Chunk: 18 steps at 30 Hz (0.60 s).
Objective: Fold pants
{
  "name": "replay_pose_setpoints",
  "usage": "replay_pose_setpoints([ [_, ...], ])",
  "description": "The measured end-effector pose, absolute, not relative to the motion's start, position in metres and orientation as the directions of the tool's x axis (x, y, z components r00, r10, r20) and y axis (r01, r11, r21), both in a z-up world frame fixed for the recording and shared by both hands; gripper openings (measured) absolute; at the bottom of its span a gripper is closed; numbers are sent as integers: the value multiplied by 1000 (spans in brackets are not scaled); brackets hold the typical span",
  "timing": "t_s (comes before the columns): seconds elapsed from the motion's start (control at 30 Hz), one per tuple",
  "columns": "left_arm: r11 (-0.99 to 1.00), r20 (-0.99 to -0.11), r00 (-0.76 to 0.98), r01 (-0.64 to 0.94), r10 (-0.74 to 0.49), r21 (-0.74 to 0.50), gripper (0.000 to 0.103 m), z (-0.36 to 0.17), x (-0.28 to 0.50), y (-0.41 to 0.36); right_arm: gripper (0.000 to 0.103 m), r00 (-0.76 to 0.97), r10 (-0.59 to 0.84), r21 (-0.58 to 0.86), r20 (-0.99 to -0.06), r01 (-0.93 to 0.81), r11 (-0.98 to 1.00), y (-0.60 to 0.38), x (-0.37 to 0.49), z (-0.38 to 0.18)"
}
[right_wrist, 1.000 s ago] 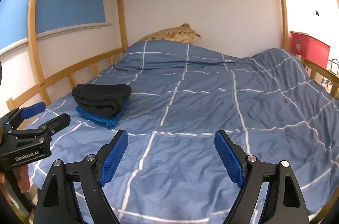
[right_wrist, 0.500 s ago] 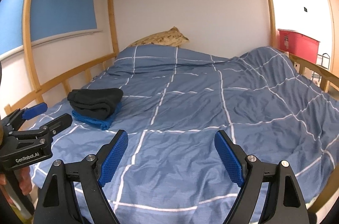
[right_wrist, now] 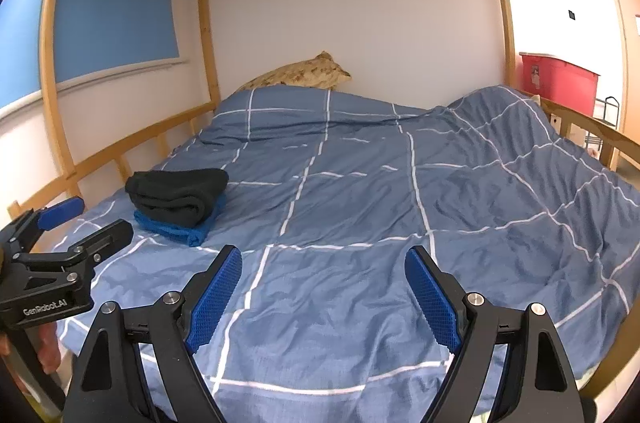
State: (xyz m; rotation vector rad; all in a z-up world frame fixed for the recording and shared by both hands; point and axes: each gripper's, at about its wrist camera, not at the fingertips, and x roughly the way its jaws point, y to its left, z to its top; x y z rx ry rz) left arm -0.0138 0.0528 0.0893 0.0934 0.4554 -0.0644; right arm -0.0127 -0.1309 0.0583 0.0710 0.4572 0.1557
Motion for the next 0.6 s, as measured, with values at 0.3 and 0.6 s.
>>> replay_pose_setpoints([
  [0.3, 994, -451, 892, 70, -25, 85, 103, 84, -14, 56, 84, 873, 172, 103, -456, -141, 985, -129, -7, 52],
  [0.6, 995, -463, 886, 64, -21, 76, 103, 81, -12, 58, 84, 863, 178, 104, -473, -147, 984, -129, -2, 47],
])
